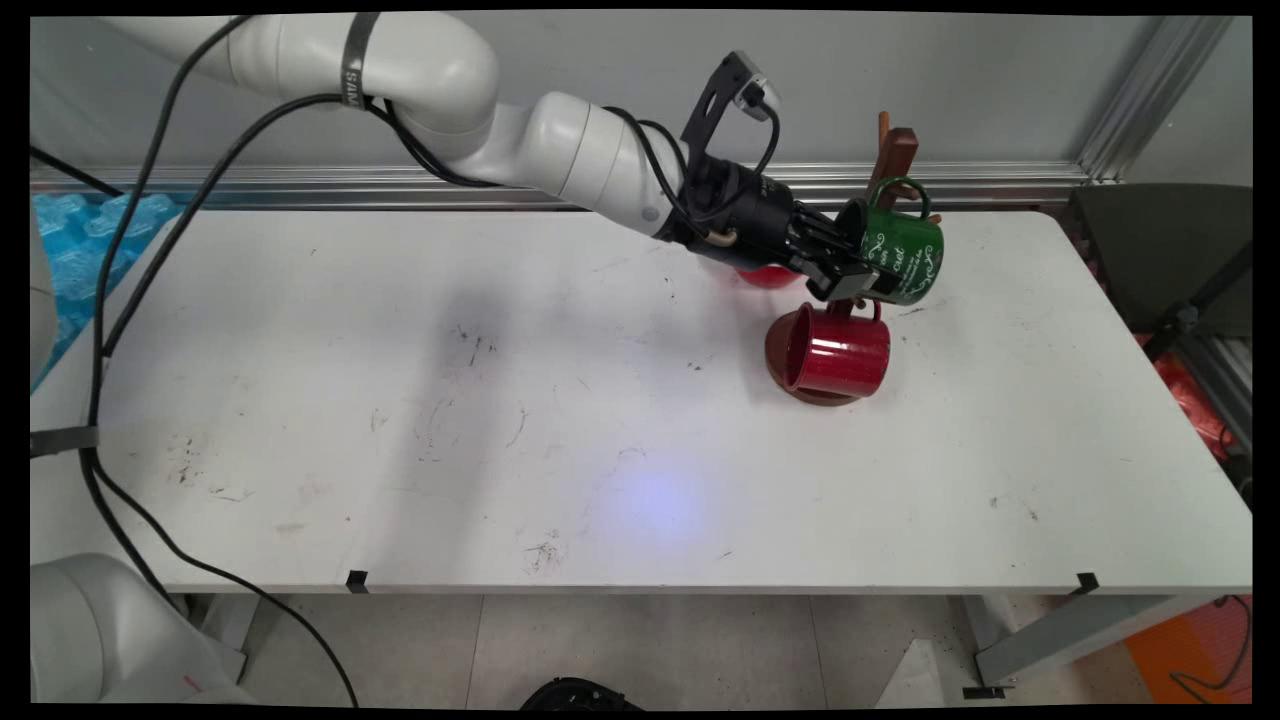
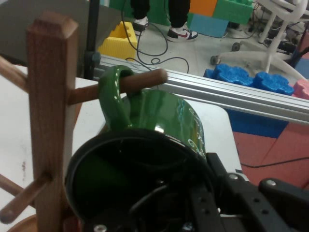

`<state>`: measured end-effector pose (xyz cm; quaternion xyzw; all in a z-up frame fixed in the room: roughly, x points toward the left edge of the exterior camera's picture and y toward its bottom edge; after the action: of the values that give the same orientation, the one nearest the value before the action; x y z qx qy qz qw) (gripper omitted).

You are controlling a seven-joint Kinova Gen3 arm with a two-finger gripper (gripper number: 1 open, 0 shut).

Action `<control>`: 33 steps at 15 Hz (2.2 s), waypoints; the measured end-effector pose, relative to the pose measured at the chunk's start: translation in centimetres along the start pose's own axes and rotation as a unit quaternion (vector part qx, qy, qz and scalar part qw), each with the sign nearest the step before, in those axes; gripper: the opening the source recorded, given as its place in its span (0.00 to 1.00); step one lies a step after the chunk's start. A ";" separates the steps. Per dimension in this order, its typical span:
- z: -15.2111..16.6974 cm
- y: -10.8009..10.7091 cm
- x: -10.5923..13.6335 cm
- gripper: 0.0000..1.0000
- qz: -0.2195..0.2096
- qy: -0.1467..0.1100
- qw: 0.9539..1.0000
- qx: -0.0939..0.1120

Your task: Place the picked object on the table

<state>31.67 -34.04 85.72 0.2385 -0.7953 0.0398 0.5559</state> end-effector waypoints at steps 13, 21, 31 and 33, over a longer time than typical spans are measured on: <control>-2.3 3.2 1.8 0.00 0.008 -0.009 1.000 -0.016; -5.5 4.2 1.1 0.00 0.029 -0.052 0.998 -0.021; -10.9 0.0 -1.6 0.00 0.108 -0.159 0.981 0.013; -11.6 -1.3 -1.8 0.00 0.134 -0.182 0.974 0.021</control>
<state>42.71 -30.73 88.18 0.1450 -0.9066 0.0865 0.3867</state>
